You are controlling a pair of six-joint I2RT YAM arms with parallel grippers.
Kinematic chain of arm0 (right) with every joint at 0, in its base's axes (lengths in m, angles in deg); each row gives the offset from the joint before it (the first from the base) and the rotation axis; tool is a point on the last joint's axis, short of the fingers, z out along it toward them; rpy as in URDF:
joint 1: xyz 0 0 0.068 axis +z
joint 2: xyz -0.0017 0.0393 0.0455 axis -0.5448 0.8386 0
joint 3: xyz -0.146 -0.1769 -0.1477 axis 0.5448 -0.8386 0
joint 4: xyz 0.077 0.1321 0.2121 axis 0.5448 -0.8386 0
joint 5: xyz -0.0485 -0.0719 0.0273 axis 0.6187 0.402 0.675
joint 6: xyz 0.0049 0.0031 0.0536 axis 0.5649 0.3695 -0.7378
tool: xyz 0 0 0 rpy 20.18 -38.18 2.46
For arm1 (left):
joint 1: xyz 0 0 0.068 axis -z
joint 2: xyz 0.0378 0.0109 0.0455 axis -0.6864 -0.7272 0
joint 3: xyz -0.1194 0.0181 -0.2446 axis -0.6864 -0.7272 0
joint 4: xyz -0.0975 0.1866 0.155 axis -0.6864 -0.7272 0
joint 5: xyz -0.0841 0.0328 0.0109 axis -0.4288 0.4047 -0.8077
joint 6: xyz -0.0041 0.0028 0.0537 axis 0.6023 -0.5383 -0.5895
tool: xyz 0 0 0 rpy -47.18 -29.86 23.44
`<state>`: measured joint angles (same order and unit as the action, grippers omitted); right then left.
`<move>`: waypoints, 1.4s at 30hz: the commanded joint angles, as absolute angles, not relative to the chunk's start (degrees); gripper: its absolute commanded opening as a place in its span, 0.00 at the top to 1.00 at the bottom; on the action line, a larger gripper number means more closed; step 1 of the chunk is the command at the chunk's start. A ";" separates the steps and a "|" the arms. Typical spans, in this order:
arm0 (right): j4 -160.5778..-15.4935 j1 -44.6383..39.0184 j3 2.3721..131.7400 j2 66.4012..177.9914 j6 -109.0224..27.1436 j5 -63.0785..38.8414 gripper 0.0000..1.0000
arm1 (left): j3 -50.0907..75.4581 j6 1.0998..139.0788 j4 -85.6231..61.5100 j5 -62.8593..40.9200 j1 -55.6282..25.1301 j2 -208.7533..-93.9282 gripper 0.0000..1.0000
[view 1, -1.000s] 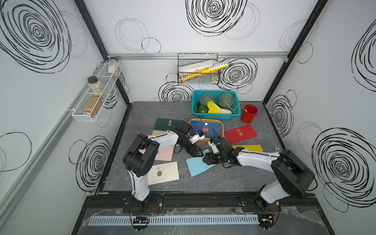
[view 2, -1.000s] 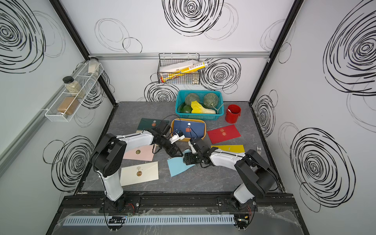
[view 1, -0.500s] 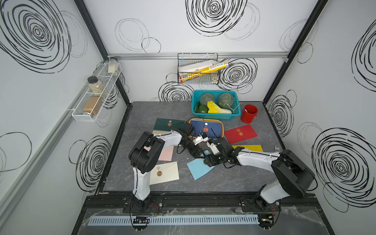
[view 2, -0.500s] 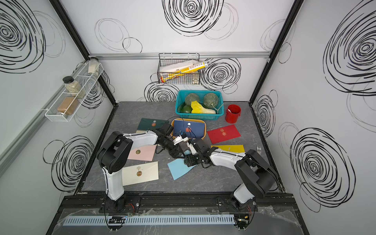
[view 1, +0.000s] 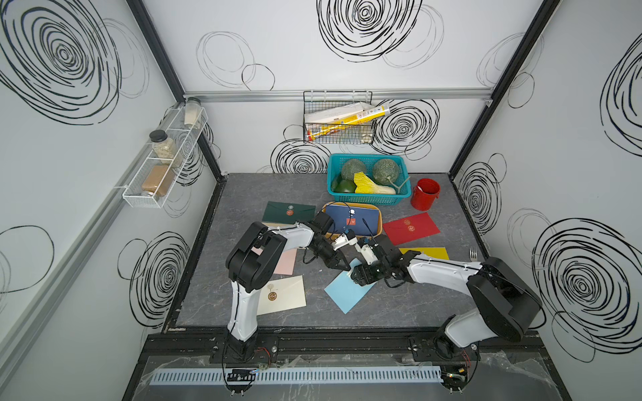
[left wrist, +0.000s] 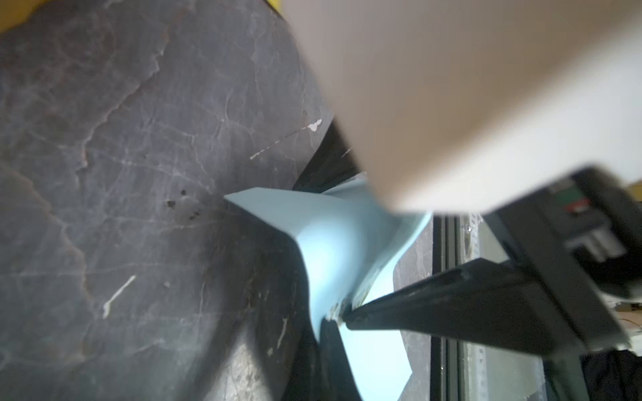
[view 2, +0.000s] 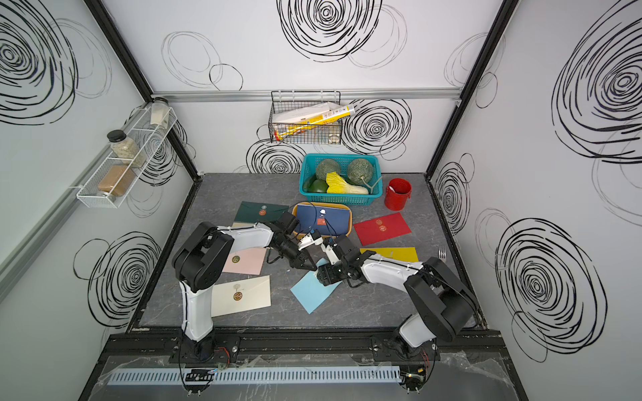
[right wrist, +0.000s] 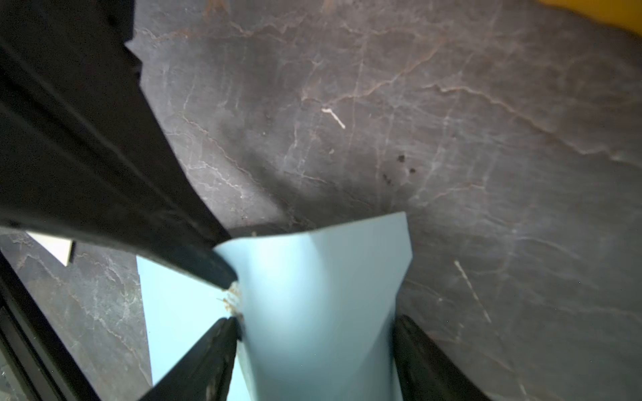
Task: Put the sealed envelopes into the storage box
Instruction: Pick up the envelope from the center of the board, then move the storage box to the center of the board.
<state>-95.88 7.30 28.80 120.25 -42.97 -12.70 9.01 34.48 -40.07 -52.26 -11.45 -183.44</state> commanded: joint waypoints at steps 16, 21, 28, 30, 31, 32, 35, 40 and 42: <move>-113.51 -16.17 49.14 109.54 -48.52 -4.15 0.05 | 35.13 41.97 -65.91 -23.64 -9.26 -173.09 1.00; -111.83 -18.17 58.42 125.59 -47.31 -9.67 0.24 | 41.05 43.00 -71.00 -13.36 -8.46 -172.05 1.00; -111.72 -18.14 64.83 137.48 -45.39 -11.82 0.35 | 41.61 44.78 -69.89 -4.55 -8.92 -171.67 1.00; -111.00 -18.13 65.15 139.59 -44.77 -13.25 0.40 | 41.79 44.78 -69.31 -3.86 -8.92 -171.70 1.00; -110.70 -18.10 65.11 140.58 -44.51 -13.58 0.44 | 42.26 44.73 -69.24 -3.58 -8.98 -171.78 1.00; -110.75 -18.10 65.25 141.45 -44.23 -13.57 0.47 | 42.72 44.74 -69.29 -3.29 -8.98 -171.74 1.00; -111.14 -18.08 65.58 143.23 -43.21 -13.42 0.72 | 45.16 42.98 -69.71 -2.48 -8.98 -172.15 1.00; -113.08 -18.01 64.11 140.43 -39.96 -13.32 0.88 | 51.19 36.17 -74.40 0.06 -8.00 -176.31 0.98; -113.66 -17.83 62.76 138.71 -38.57 -13.91 0.88 | 52.22 34.45 -74.72 0.58 -7.90 -177.38 0.94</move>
<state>-111.60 -18.18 64.19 142.06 -41.53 -13.03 50.40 38.96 -71.77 -1.37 -8.39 -174.85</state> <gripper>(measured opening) 0.125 0.070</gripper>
